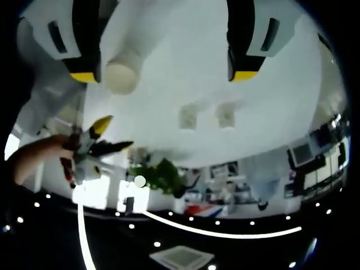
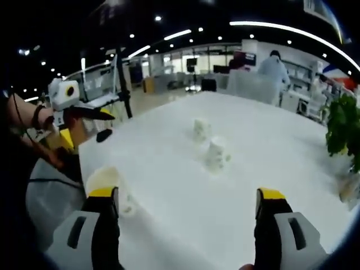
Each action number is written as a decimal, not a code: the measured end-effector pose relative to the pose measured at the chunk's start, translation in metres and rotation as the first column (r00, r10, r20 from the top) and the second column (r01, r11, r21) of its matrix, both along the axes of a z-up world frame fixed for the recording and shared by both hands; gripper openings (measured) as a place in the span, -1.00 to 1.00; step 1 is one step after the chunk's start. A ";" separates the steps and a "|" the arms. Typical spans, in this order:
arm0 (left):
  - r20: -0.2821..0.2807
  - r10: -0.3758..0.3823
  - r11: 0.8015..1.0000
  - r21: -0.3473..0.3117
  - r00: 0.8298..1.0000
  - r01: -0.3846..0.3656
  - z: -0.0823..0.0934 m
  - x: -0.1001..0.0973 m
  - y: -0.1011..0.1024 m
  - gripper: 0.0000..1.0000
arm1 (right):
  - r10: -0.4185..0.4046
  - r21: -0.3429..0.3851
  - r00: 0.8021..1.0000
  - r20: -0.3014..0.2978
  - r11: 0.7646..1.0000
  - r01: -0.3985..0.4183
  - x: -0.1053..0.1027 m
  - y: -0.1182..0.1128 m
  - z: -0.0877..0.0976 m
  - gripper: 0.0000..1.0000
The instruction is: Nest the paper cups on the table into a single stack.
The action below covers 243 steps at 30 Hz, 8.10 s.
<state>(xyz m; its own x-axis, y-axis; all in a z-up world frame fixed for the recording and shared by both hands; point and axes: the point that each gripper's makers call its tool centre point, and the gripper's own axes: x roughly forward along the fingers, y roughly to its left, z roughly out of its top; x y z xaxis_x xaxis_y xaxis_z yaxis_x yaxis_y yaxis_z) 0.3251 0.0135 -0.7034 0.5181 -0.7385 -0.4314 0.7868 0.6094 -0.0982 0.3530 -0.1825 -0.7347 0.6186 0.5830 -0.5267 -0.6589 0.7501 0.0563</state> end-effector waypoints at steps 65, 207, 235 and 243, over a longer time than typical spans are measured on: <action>-0.087 -0.073 0.979 0.182 0.994 0.088 -0.074 0.166 -0.164 0.81 | 0.068 0.126 0.995 -0.067 0.990 -0.059 -0.026 -0.026 -0.049 0.98; -0.209 -0.076 0.962 -0.272 0.975 0.016 0.039 0.047 -0.083 -0.24 | -0.132 0.194 0.991 -0.005 0.972 0.131 -0.063 0.018 0.023 0.87; -0.221 -0.114 0.936 -0.351 0.969 0.030 0.044 0.026 -0.085 -0.24 | -0.022 0.448 0.999 -0.034 0.893 0.035 -0.067 0.071 0.049 0.35; -0.209 -0.136 0.925 -0.377 0.968 0.049 0.050 0.022 -0.087 -0.24 | 0.027 0.485 0.999 -0.019 0.874 -0.014 -0.068 0.082 0.059 0.15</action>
